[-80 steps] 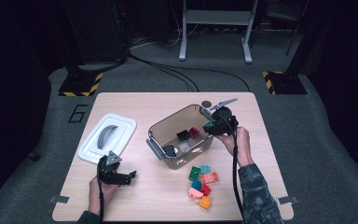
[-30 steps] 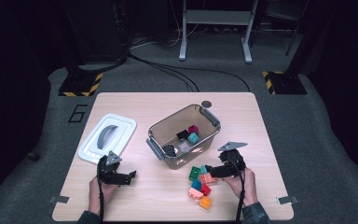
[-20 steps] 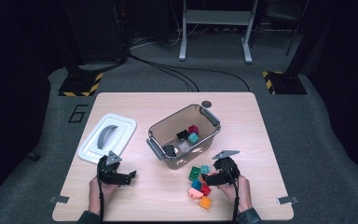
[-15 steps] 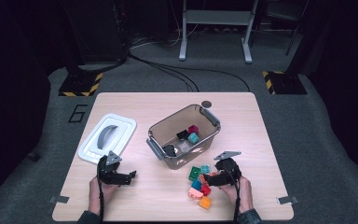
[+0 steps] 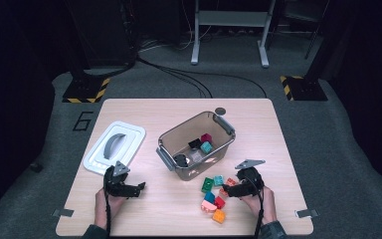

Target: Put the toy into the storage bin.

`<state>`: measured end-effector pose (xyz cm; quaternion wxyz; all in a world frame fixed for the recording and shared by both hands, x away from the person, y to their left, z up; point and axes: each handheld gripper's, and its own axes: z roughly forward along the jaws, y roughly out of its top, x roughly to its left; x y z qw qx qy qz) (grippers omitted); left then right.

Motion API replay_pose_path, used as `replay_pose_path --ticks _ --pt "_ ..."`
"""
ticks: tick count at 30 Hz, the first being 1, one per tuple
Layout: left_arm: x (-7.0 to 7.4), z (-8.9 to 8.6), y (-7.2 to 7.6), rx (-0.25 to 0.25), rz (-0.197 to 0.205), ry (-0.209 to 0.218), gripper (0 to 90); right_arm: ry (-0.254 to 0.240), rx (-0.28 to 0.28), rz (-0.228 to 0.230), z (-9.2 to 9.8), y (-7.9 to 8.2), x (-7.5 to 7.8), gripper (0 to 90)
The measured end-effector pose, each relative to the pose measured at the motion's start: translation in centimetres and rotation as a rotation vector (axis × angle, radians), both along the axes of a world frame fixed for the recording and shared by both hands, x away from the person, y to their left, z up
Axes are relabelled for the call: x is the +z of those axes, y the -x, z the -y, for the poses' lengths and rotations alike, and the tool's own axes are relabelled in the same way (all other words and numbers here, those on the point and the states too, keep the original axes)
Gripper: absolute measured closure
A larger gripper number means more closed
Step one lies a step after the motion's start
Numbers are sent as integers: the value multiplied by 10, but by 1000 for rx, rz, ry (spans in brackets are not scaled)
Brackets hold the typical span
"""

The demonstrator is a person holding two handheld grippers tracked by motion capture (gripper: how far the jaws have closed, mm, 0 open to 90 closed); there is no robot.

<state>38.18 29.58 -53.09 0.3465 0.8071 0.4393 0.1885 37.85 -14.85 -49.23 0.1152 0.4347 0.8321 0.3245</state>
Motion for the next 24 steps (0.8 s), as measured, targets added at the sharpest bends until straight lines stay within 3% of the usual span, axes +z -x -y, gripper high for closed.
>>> replay_pose_path --ticks 2,6,11,24 --pt "0 0 0 0 1 0 30 15 37 -8 -5 1 0 131" --pt "0 0 0 0 0 0 30 53 58 -34 -12 0 -5 144" --pt "0 0 0 0 1 1 30 68 95 -45 -14 -2 -6 192" --pt "0 0 0 0 1 1 31 159 113 -60 -24 -5 -7 242"
